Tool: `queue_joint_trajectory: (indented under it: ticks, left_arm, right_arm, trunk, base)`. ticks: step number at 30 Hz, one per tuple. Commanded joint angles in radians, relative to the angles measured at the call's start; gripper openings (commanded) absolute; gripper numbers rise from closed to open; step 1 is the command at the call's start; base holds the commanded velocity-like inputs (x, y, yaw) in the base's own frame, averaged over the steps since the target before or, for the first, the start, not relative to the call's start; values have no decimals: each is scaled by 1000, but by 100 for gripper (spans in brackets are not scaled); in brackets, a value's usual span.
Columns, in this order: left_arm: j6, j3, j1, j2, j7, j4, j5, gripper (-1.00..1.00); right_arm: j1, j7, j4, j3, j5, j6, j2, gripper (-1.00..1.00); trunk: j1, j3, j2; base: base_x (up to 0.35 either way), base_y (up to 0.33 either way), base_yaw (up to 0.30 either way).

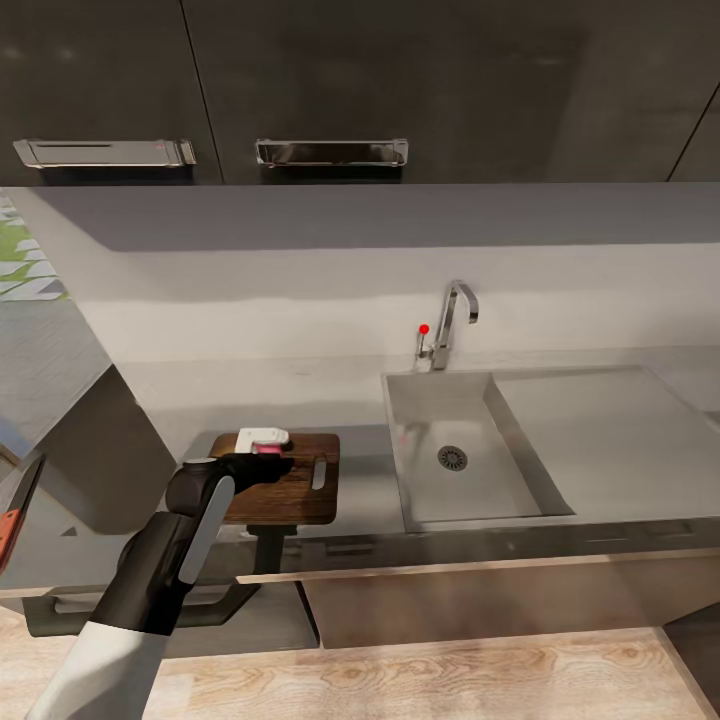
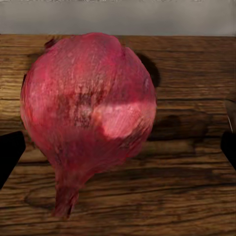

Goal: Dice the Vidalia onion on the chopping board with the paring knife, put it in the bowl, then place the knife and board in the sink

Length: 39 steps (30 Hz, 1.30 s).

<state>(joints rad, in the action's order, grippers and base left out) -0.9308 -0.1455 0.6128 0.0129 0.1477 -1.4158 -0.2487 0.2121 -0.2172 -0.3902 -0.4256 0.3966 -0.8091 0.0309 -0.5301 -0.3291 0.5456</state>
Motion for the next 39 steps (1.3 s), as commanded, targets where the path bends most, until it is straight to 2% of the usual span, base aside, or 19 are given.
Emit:
queue_joint_trajectory:
  ticks: [1,13,35,39]
  left_arm:
    - [-3,-1,1,1,10,-2,-11,100]
    - [-3,-2,1,1,10,0,-11,100]
    - [-3,-2,1,1,10,6,-11,100]
    - [-4,-2,1,1,10,5,-11,100]
  right_arm:
    - [0,-8,-3,-8,4,-1,1,100]
    - [0,-8,-3,-8,4,-1,1,100]
    - [0,-8,-3,-8,4,-1,1,100]
    - [0,-8,-3,-8,4,-1,1,100]
  trunk:
    - [0,-1,1]
    - [0,-1,1]
    - [0,-1,1]
    - [0,-1,1]
  base:
    - [0,0,0]
    - [-26,0,0]
    - [-318,0,0]
    - [-142,0,0]
